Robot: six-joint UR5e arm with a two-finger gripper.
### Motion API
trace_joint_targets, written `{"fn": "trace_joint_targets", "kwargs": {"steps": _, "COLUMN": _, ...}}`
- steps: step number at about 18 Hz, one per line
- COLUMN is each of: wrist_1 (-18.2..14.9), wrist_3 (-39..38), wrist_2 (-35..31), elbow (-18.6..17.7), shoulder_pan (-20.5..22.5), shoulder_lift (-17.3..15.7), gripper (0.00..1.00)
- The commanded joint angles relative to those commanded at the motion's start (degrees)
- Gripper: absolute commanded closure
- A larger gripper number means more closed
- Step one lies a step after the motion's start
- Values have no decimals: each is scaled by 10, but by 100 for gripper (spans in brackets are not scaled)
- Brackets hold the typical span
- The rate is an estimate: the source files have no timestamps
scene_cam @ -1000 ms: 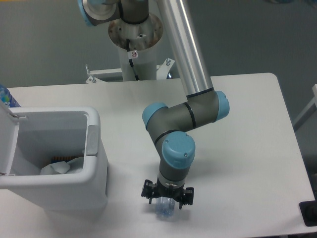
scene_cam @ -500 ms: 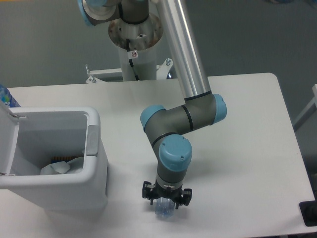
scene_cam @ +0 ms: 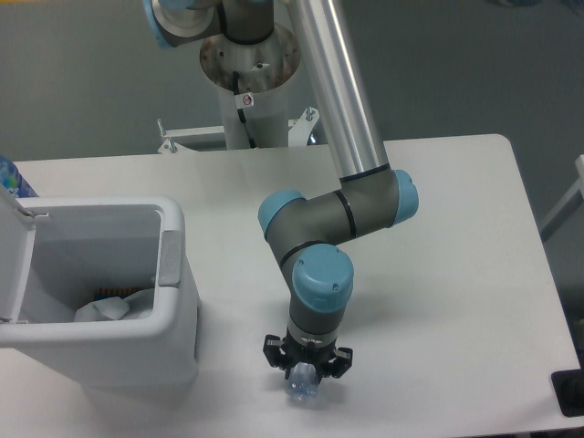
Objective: Place the trash in the trash can
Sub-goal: 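Lower the gripper around the bottle's cap end and close, then lift the bottle by its cap end and swing it toward the bin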
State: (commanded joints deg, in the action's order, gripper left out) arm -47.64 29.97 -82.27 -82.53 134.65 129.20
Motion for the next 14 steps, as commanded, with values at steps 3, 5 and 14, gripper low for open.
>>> {"fn": "trace_joint_targets", "kwargs": {"steps": 3, "wrist_1": 1, "wrist_3": 1, "wrist_2": 3, "elbow": -1, "shoulder_pan": 11, "shoulder_lift": -20, "gripper": 46}}
{"fn": "trace_joint_targets", "kwargs": {"steps": 5, "wrist_1": 5, "wrist_3": 1, "wrist_2": 18, "elbow": 8, "shoulder_pan": 27, "shoulder_lift": -31, "gripper": 46}}
{"fn": "trace_joint_targets", "kwargs": {"steps": 14, "wrist_1": 31, "wrist_3": -77, "wrist_2": 212, "elbow": 113, "shoulder_pan": 84, "shoulder_lift": -69, "gripper": 46}}
